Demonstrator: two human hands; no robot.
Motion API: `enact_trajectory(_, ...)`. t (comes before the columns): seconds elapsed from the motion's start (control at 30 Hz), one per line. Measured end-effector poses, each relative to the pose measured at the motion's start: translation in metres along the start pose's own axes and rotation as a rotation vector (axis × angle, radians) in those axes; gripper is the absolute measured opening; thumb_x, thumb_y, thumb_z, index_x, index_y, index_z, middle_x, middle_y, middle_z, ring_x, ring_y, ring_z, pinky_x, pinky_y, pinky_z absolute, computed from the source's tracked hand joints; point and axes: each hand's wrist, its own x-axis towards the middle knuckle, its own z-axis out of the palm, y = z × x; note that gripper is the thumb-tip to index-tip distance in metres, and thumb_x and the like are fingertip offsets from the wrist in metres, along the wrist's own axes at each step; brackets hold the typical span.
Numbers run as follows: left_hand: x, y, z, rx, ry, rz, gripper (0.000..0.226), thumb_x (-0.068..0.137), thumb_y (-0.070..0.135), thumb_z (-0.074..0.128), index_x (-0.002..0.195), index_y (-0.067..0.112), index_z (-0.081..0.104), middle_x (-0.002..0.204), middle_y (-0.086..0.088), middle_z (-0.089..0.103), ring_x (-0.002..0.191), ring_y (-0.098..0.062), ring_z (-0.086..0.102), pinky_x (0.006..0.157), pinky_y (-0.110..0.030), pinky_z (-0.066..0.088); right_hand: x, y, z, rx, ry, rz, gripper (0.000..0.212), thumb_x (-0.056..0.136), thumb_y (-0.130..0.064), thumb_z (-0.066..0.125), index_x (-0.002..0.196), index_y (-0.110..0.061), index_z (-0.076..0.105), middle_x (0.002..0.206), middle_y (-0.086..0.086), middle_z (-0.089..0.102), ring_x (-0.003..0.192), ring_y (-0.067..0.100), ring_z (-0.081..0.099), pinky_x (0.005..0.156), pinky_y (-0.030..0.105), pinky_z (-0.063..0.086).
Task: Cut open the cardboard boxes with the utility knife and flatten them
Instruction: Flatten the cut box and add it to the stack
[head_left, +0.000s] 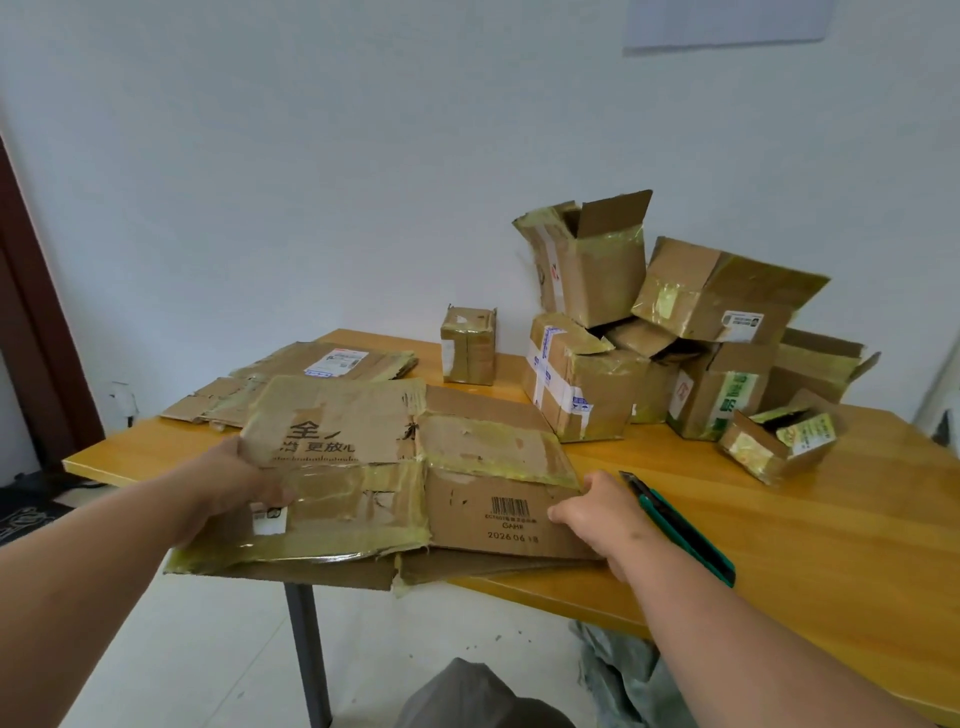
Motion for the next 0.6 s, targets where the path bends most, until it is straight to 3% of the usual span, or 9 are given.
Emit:
enact_trajectory(0.13,-0.008,0.007,-0.016,-0.044,0.083,0.153,0.056,0.074,-0.006,0.076,0.118,0.013,0.047,0.094,-0.004,0.059,0.081,-0.019,0.053,0.071,-0.031,0.040,-0.002,-0.001,-0.003,0.175,0.009,0.045,0.032,0.090,-0.019,0.067,0.111,-0.016,0.042,0.090,0.002,0.047,0.079,0.017,0.049,0.063,0.032,0.046)
enact_trajectory(0.2,-0.009,0.008,-0.024,-0.009,0.141,0.226,0.055,0.073,-0.003,0.078,0.114,0.013,0.046,0.094,-0.004,0.060,0.082,-0.018,0.054,0.065,-0.028,0.039,-0.002,-0.001,-0.005,0.306,-0.046,0.046,0.026,0.091,-0.018,0.068,0.106,-0.011,0.047,0.086,0.003,0.051,0.076,0.018,0.049,0.057,0.030,0.040)
enact_trajectory(0.3,-0.006,0.006,-0.036,0.106,0.247,0.276,0.059,0.071,0.006,0.080,0.110,0.019,0.038,0.099,-0.005,0.053,0.083,-0.022,0.052,0.069,-0.035,0.042,-0.007,-0.007,-0.009,0.511,-0.089,0.046,0.033,0.089,-0.024,0.072,0.113,-0.004,0.061,0.098,0.011,0.067,0.088,0.026,0.061,0.066,0.034,0.047)
enact_trajectory(0.4,-0.002,0.003,-0.047,0.294,0.304,0.288,0.069,0.066,0.013,0.080,0.118,0.024,0.036,0.103,-0.006,0.044,0.084,-0.026,0.051,0.067,-0.039,0.048,-0.011,-0.016,-0.010,0.614,-0.206,0.009,0.031,0.090,-0.034,0.071,0.110,-0.011,0.064,0.096,0.011,0.072,0.089,0.028,0.066,0.070,0.035,0.051)
enact_trajectory(0.5,0.003,0.004,-0.050,0.408,0.310,0.278,0.090,0.068,0.019,0.079,0.140,0.026,0.026,0.107,-0.005,0.040,0.089,-0.026,0.051,0.072,-0.040,0.051,-0.013,-0.029,-0.006,0.685,-0.338,-0.048,0.032,0.094,-0.030,0.067,0.121,-0.017,0.060,0.101,0.011,0.073,0.093,0.028,0.068,0.070,0.035,0.053)
enact_trajectory(0.6,0.012,0.007,-0.053,0.462,0.332,0.279,0.097,0.070,0.020,0.077,0.146,0.027,0.017,0.109,-0.003,0.036,0.093,-0.024,0.049,0.077,-0.041,0.051,-0.009,-0.040,0.001,0.735,-0.386,-0.077,0.046,0.094,-0.024,0.067,0.137,-0.021,0.050,0.103,0.011,0.074,0.092,0.028,0.071,0.072,0.038,0.058)
